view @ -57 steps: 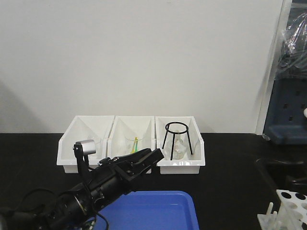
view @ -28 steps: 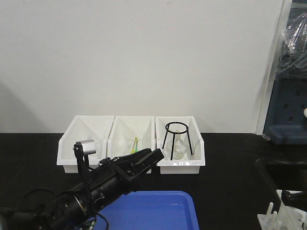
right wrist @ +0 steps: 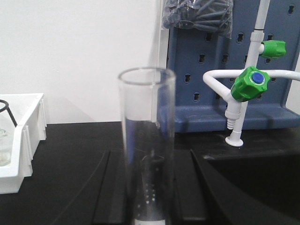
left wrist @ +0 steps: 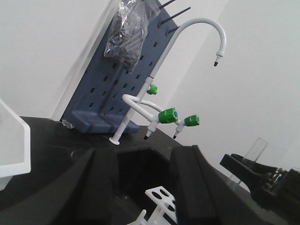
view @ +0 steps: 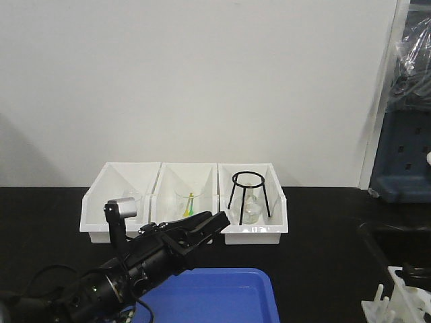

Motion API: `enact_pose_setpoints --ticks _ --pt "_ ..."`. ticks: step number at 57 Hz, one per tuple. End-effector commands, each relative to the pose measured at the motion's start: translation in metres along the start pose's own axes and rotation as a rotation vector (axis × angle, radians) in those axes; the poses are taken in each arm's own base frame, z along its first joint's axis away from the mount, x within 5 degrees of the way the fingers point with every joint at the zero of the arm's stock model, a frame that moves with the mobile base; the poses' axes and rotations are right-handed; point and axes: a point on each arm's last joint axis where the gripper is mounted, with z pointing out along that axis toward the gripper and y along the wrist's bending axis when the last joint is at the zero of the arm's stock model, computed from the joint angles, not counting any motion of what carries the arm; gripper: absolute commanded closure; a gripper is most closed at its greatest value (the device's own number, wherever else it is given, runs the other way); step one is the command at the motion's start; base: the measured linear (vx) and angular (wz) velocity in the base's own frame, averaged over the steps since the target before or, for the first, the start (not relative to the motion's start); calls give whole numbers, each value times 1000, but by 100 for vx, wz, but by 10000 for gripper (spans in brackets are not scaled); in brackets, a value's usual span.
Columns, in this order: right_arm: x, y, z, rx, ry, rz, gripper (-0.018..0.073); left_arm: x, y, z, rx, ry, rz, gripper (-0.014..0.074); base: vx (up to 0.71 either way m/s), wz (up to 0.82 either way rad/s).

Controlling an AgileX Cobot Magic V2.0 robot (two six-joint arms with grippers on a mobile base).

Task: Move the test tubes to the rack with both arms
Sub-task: 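Move the held tube with the right gripper above the white rack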

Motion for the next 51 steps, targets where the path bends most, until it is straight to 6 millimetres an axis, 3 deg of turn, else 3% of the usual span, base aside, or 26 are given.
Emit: enact_pose_setpoints --ticks 1,27,43,51 --pt "-16 0 6 -6 -144 5 566 -26 -19 2 83 -116 11 185 0 0" --pt "1 5 13 -41 -67 32 566 -26 -18 2 80 -114 11 185 0 0" --pt "24 9 25 -48 -29 36 566 -26 -18 2 80 -114 11 185 0 0" --pt "40 10 18 -54 -7 23 566 -26 -18 2 80 -114 11 185 0 0"
